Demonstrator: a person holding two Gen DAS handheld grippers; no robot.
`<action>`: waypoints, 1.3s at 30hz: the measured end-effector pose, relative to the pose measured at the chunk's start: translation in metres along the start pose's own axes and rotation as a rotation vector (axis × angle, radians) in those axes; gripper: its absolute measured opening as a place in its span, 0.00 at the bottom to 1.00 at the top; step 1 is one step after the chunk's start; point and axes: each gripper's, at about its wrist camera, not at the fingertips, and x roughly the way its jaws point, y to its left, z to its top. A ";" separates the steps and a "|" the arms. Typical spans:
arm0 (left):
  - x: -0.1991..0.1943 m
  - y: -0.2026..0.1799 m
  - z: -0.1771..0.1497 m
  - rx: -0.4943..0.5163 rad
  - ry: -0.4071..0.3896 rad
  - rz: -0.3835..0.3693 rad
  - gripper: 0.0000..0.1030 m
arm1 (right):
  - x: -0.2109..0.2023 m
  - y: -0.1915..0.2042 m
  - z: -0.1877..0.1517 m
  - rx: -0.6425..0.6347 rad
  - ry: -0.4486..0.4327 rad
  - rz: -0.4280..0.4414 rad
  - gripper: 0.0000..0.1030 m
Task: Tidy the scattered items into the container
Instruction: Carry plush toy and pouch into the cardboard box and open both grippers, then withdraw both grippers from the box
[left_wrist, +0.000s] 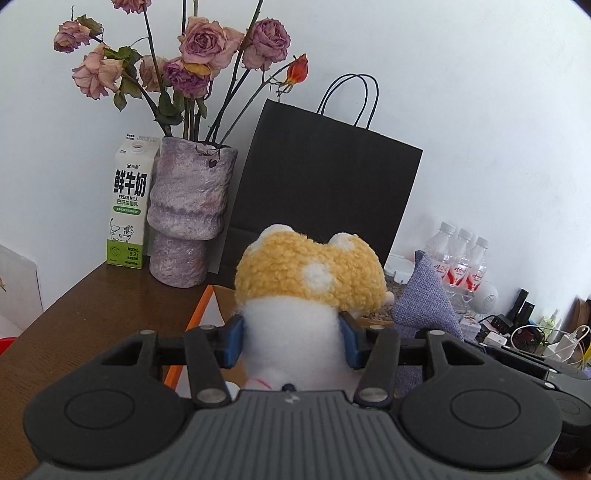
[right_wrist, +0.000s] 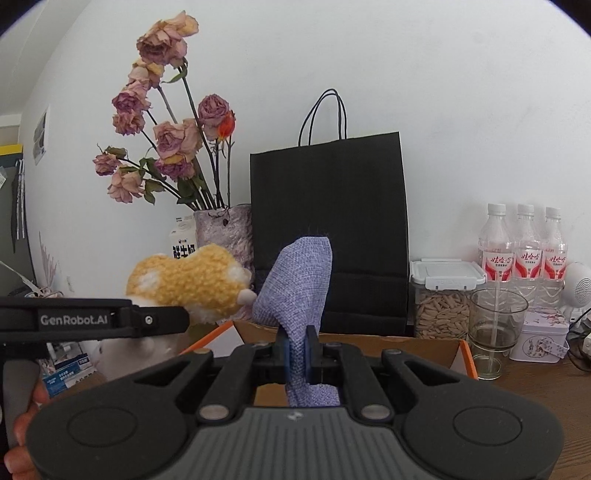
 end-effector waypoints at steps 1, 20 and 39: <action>0.007 -0.001 0.000 0.004 0.005 0.003 0.50 | 0.004 -0.002 0.000 -0.002 0.007 -0.005 0.06; 0.054 -0.002 -0.021 0.105 0.122 0.094 1.00 | 0.043 -0.015 -0.028 -0.017 0.216 -0.124 1.00; 0.025 -0.008 -0.003 0.116 0.036 0.115 1.00 | 0.020 -0.008 -0.008 -0.020 0.196 -0.109 1.00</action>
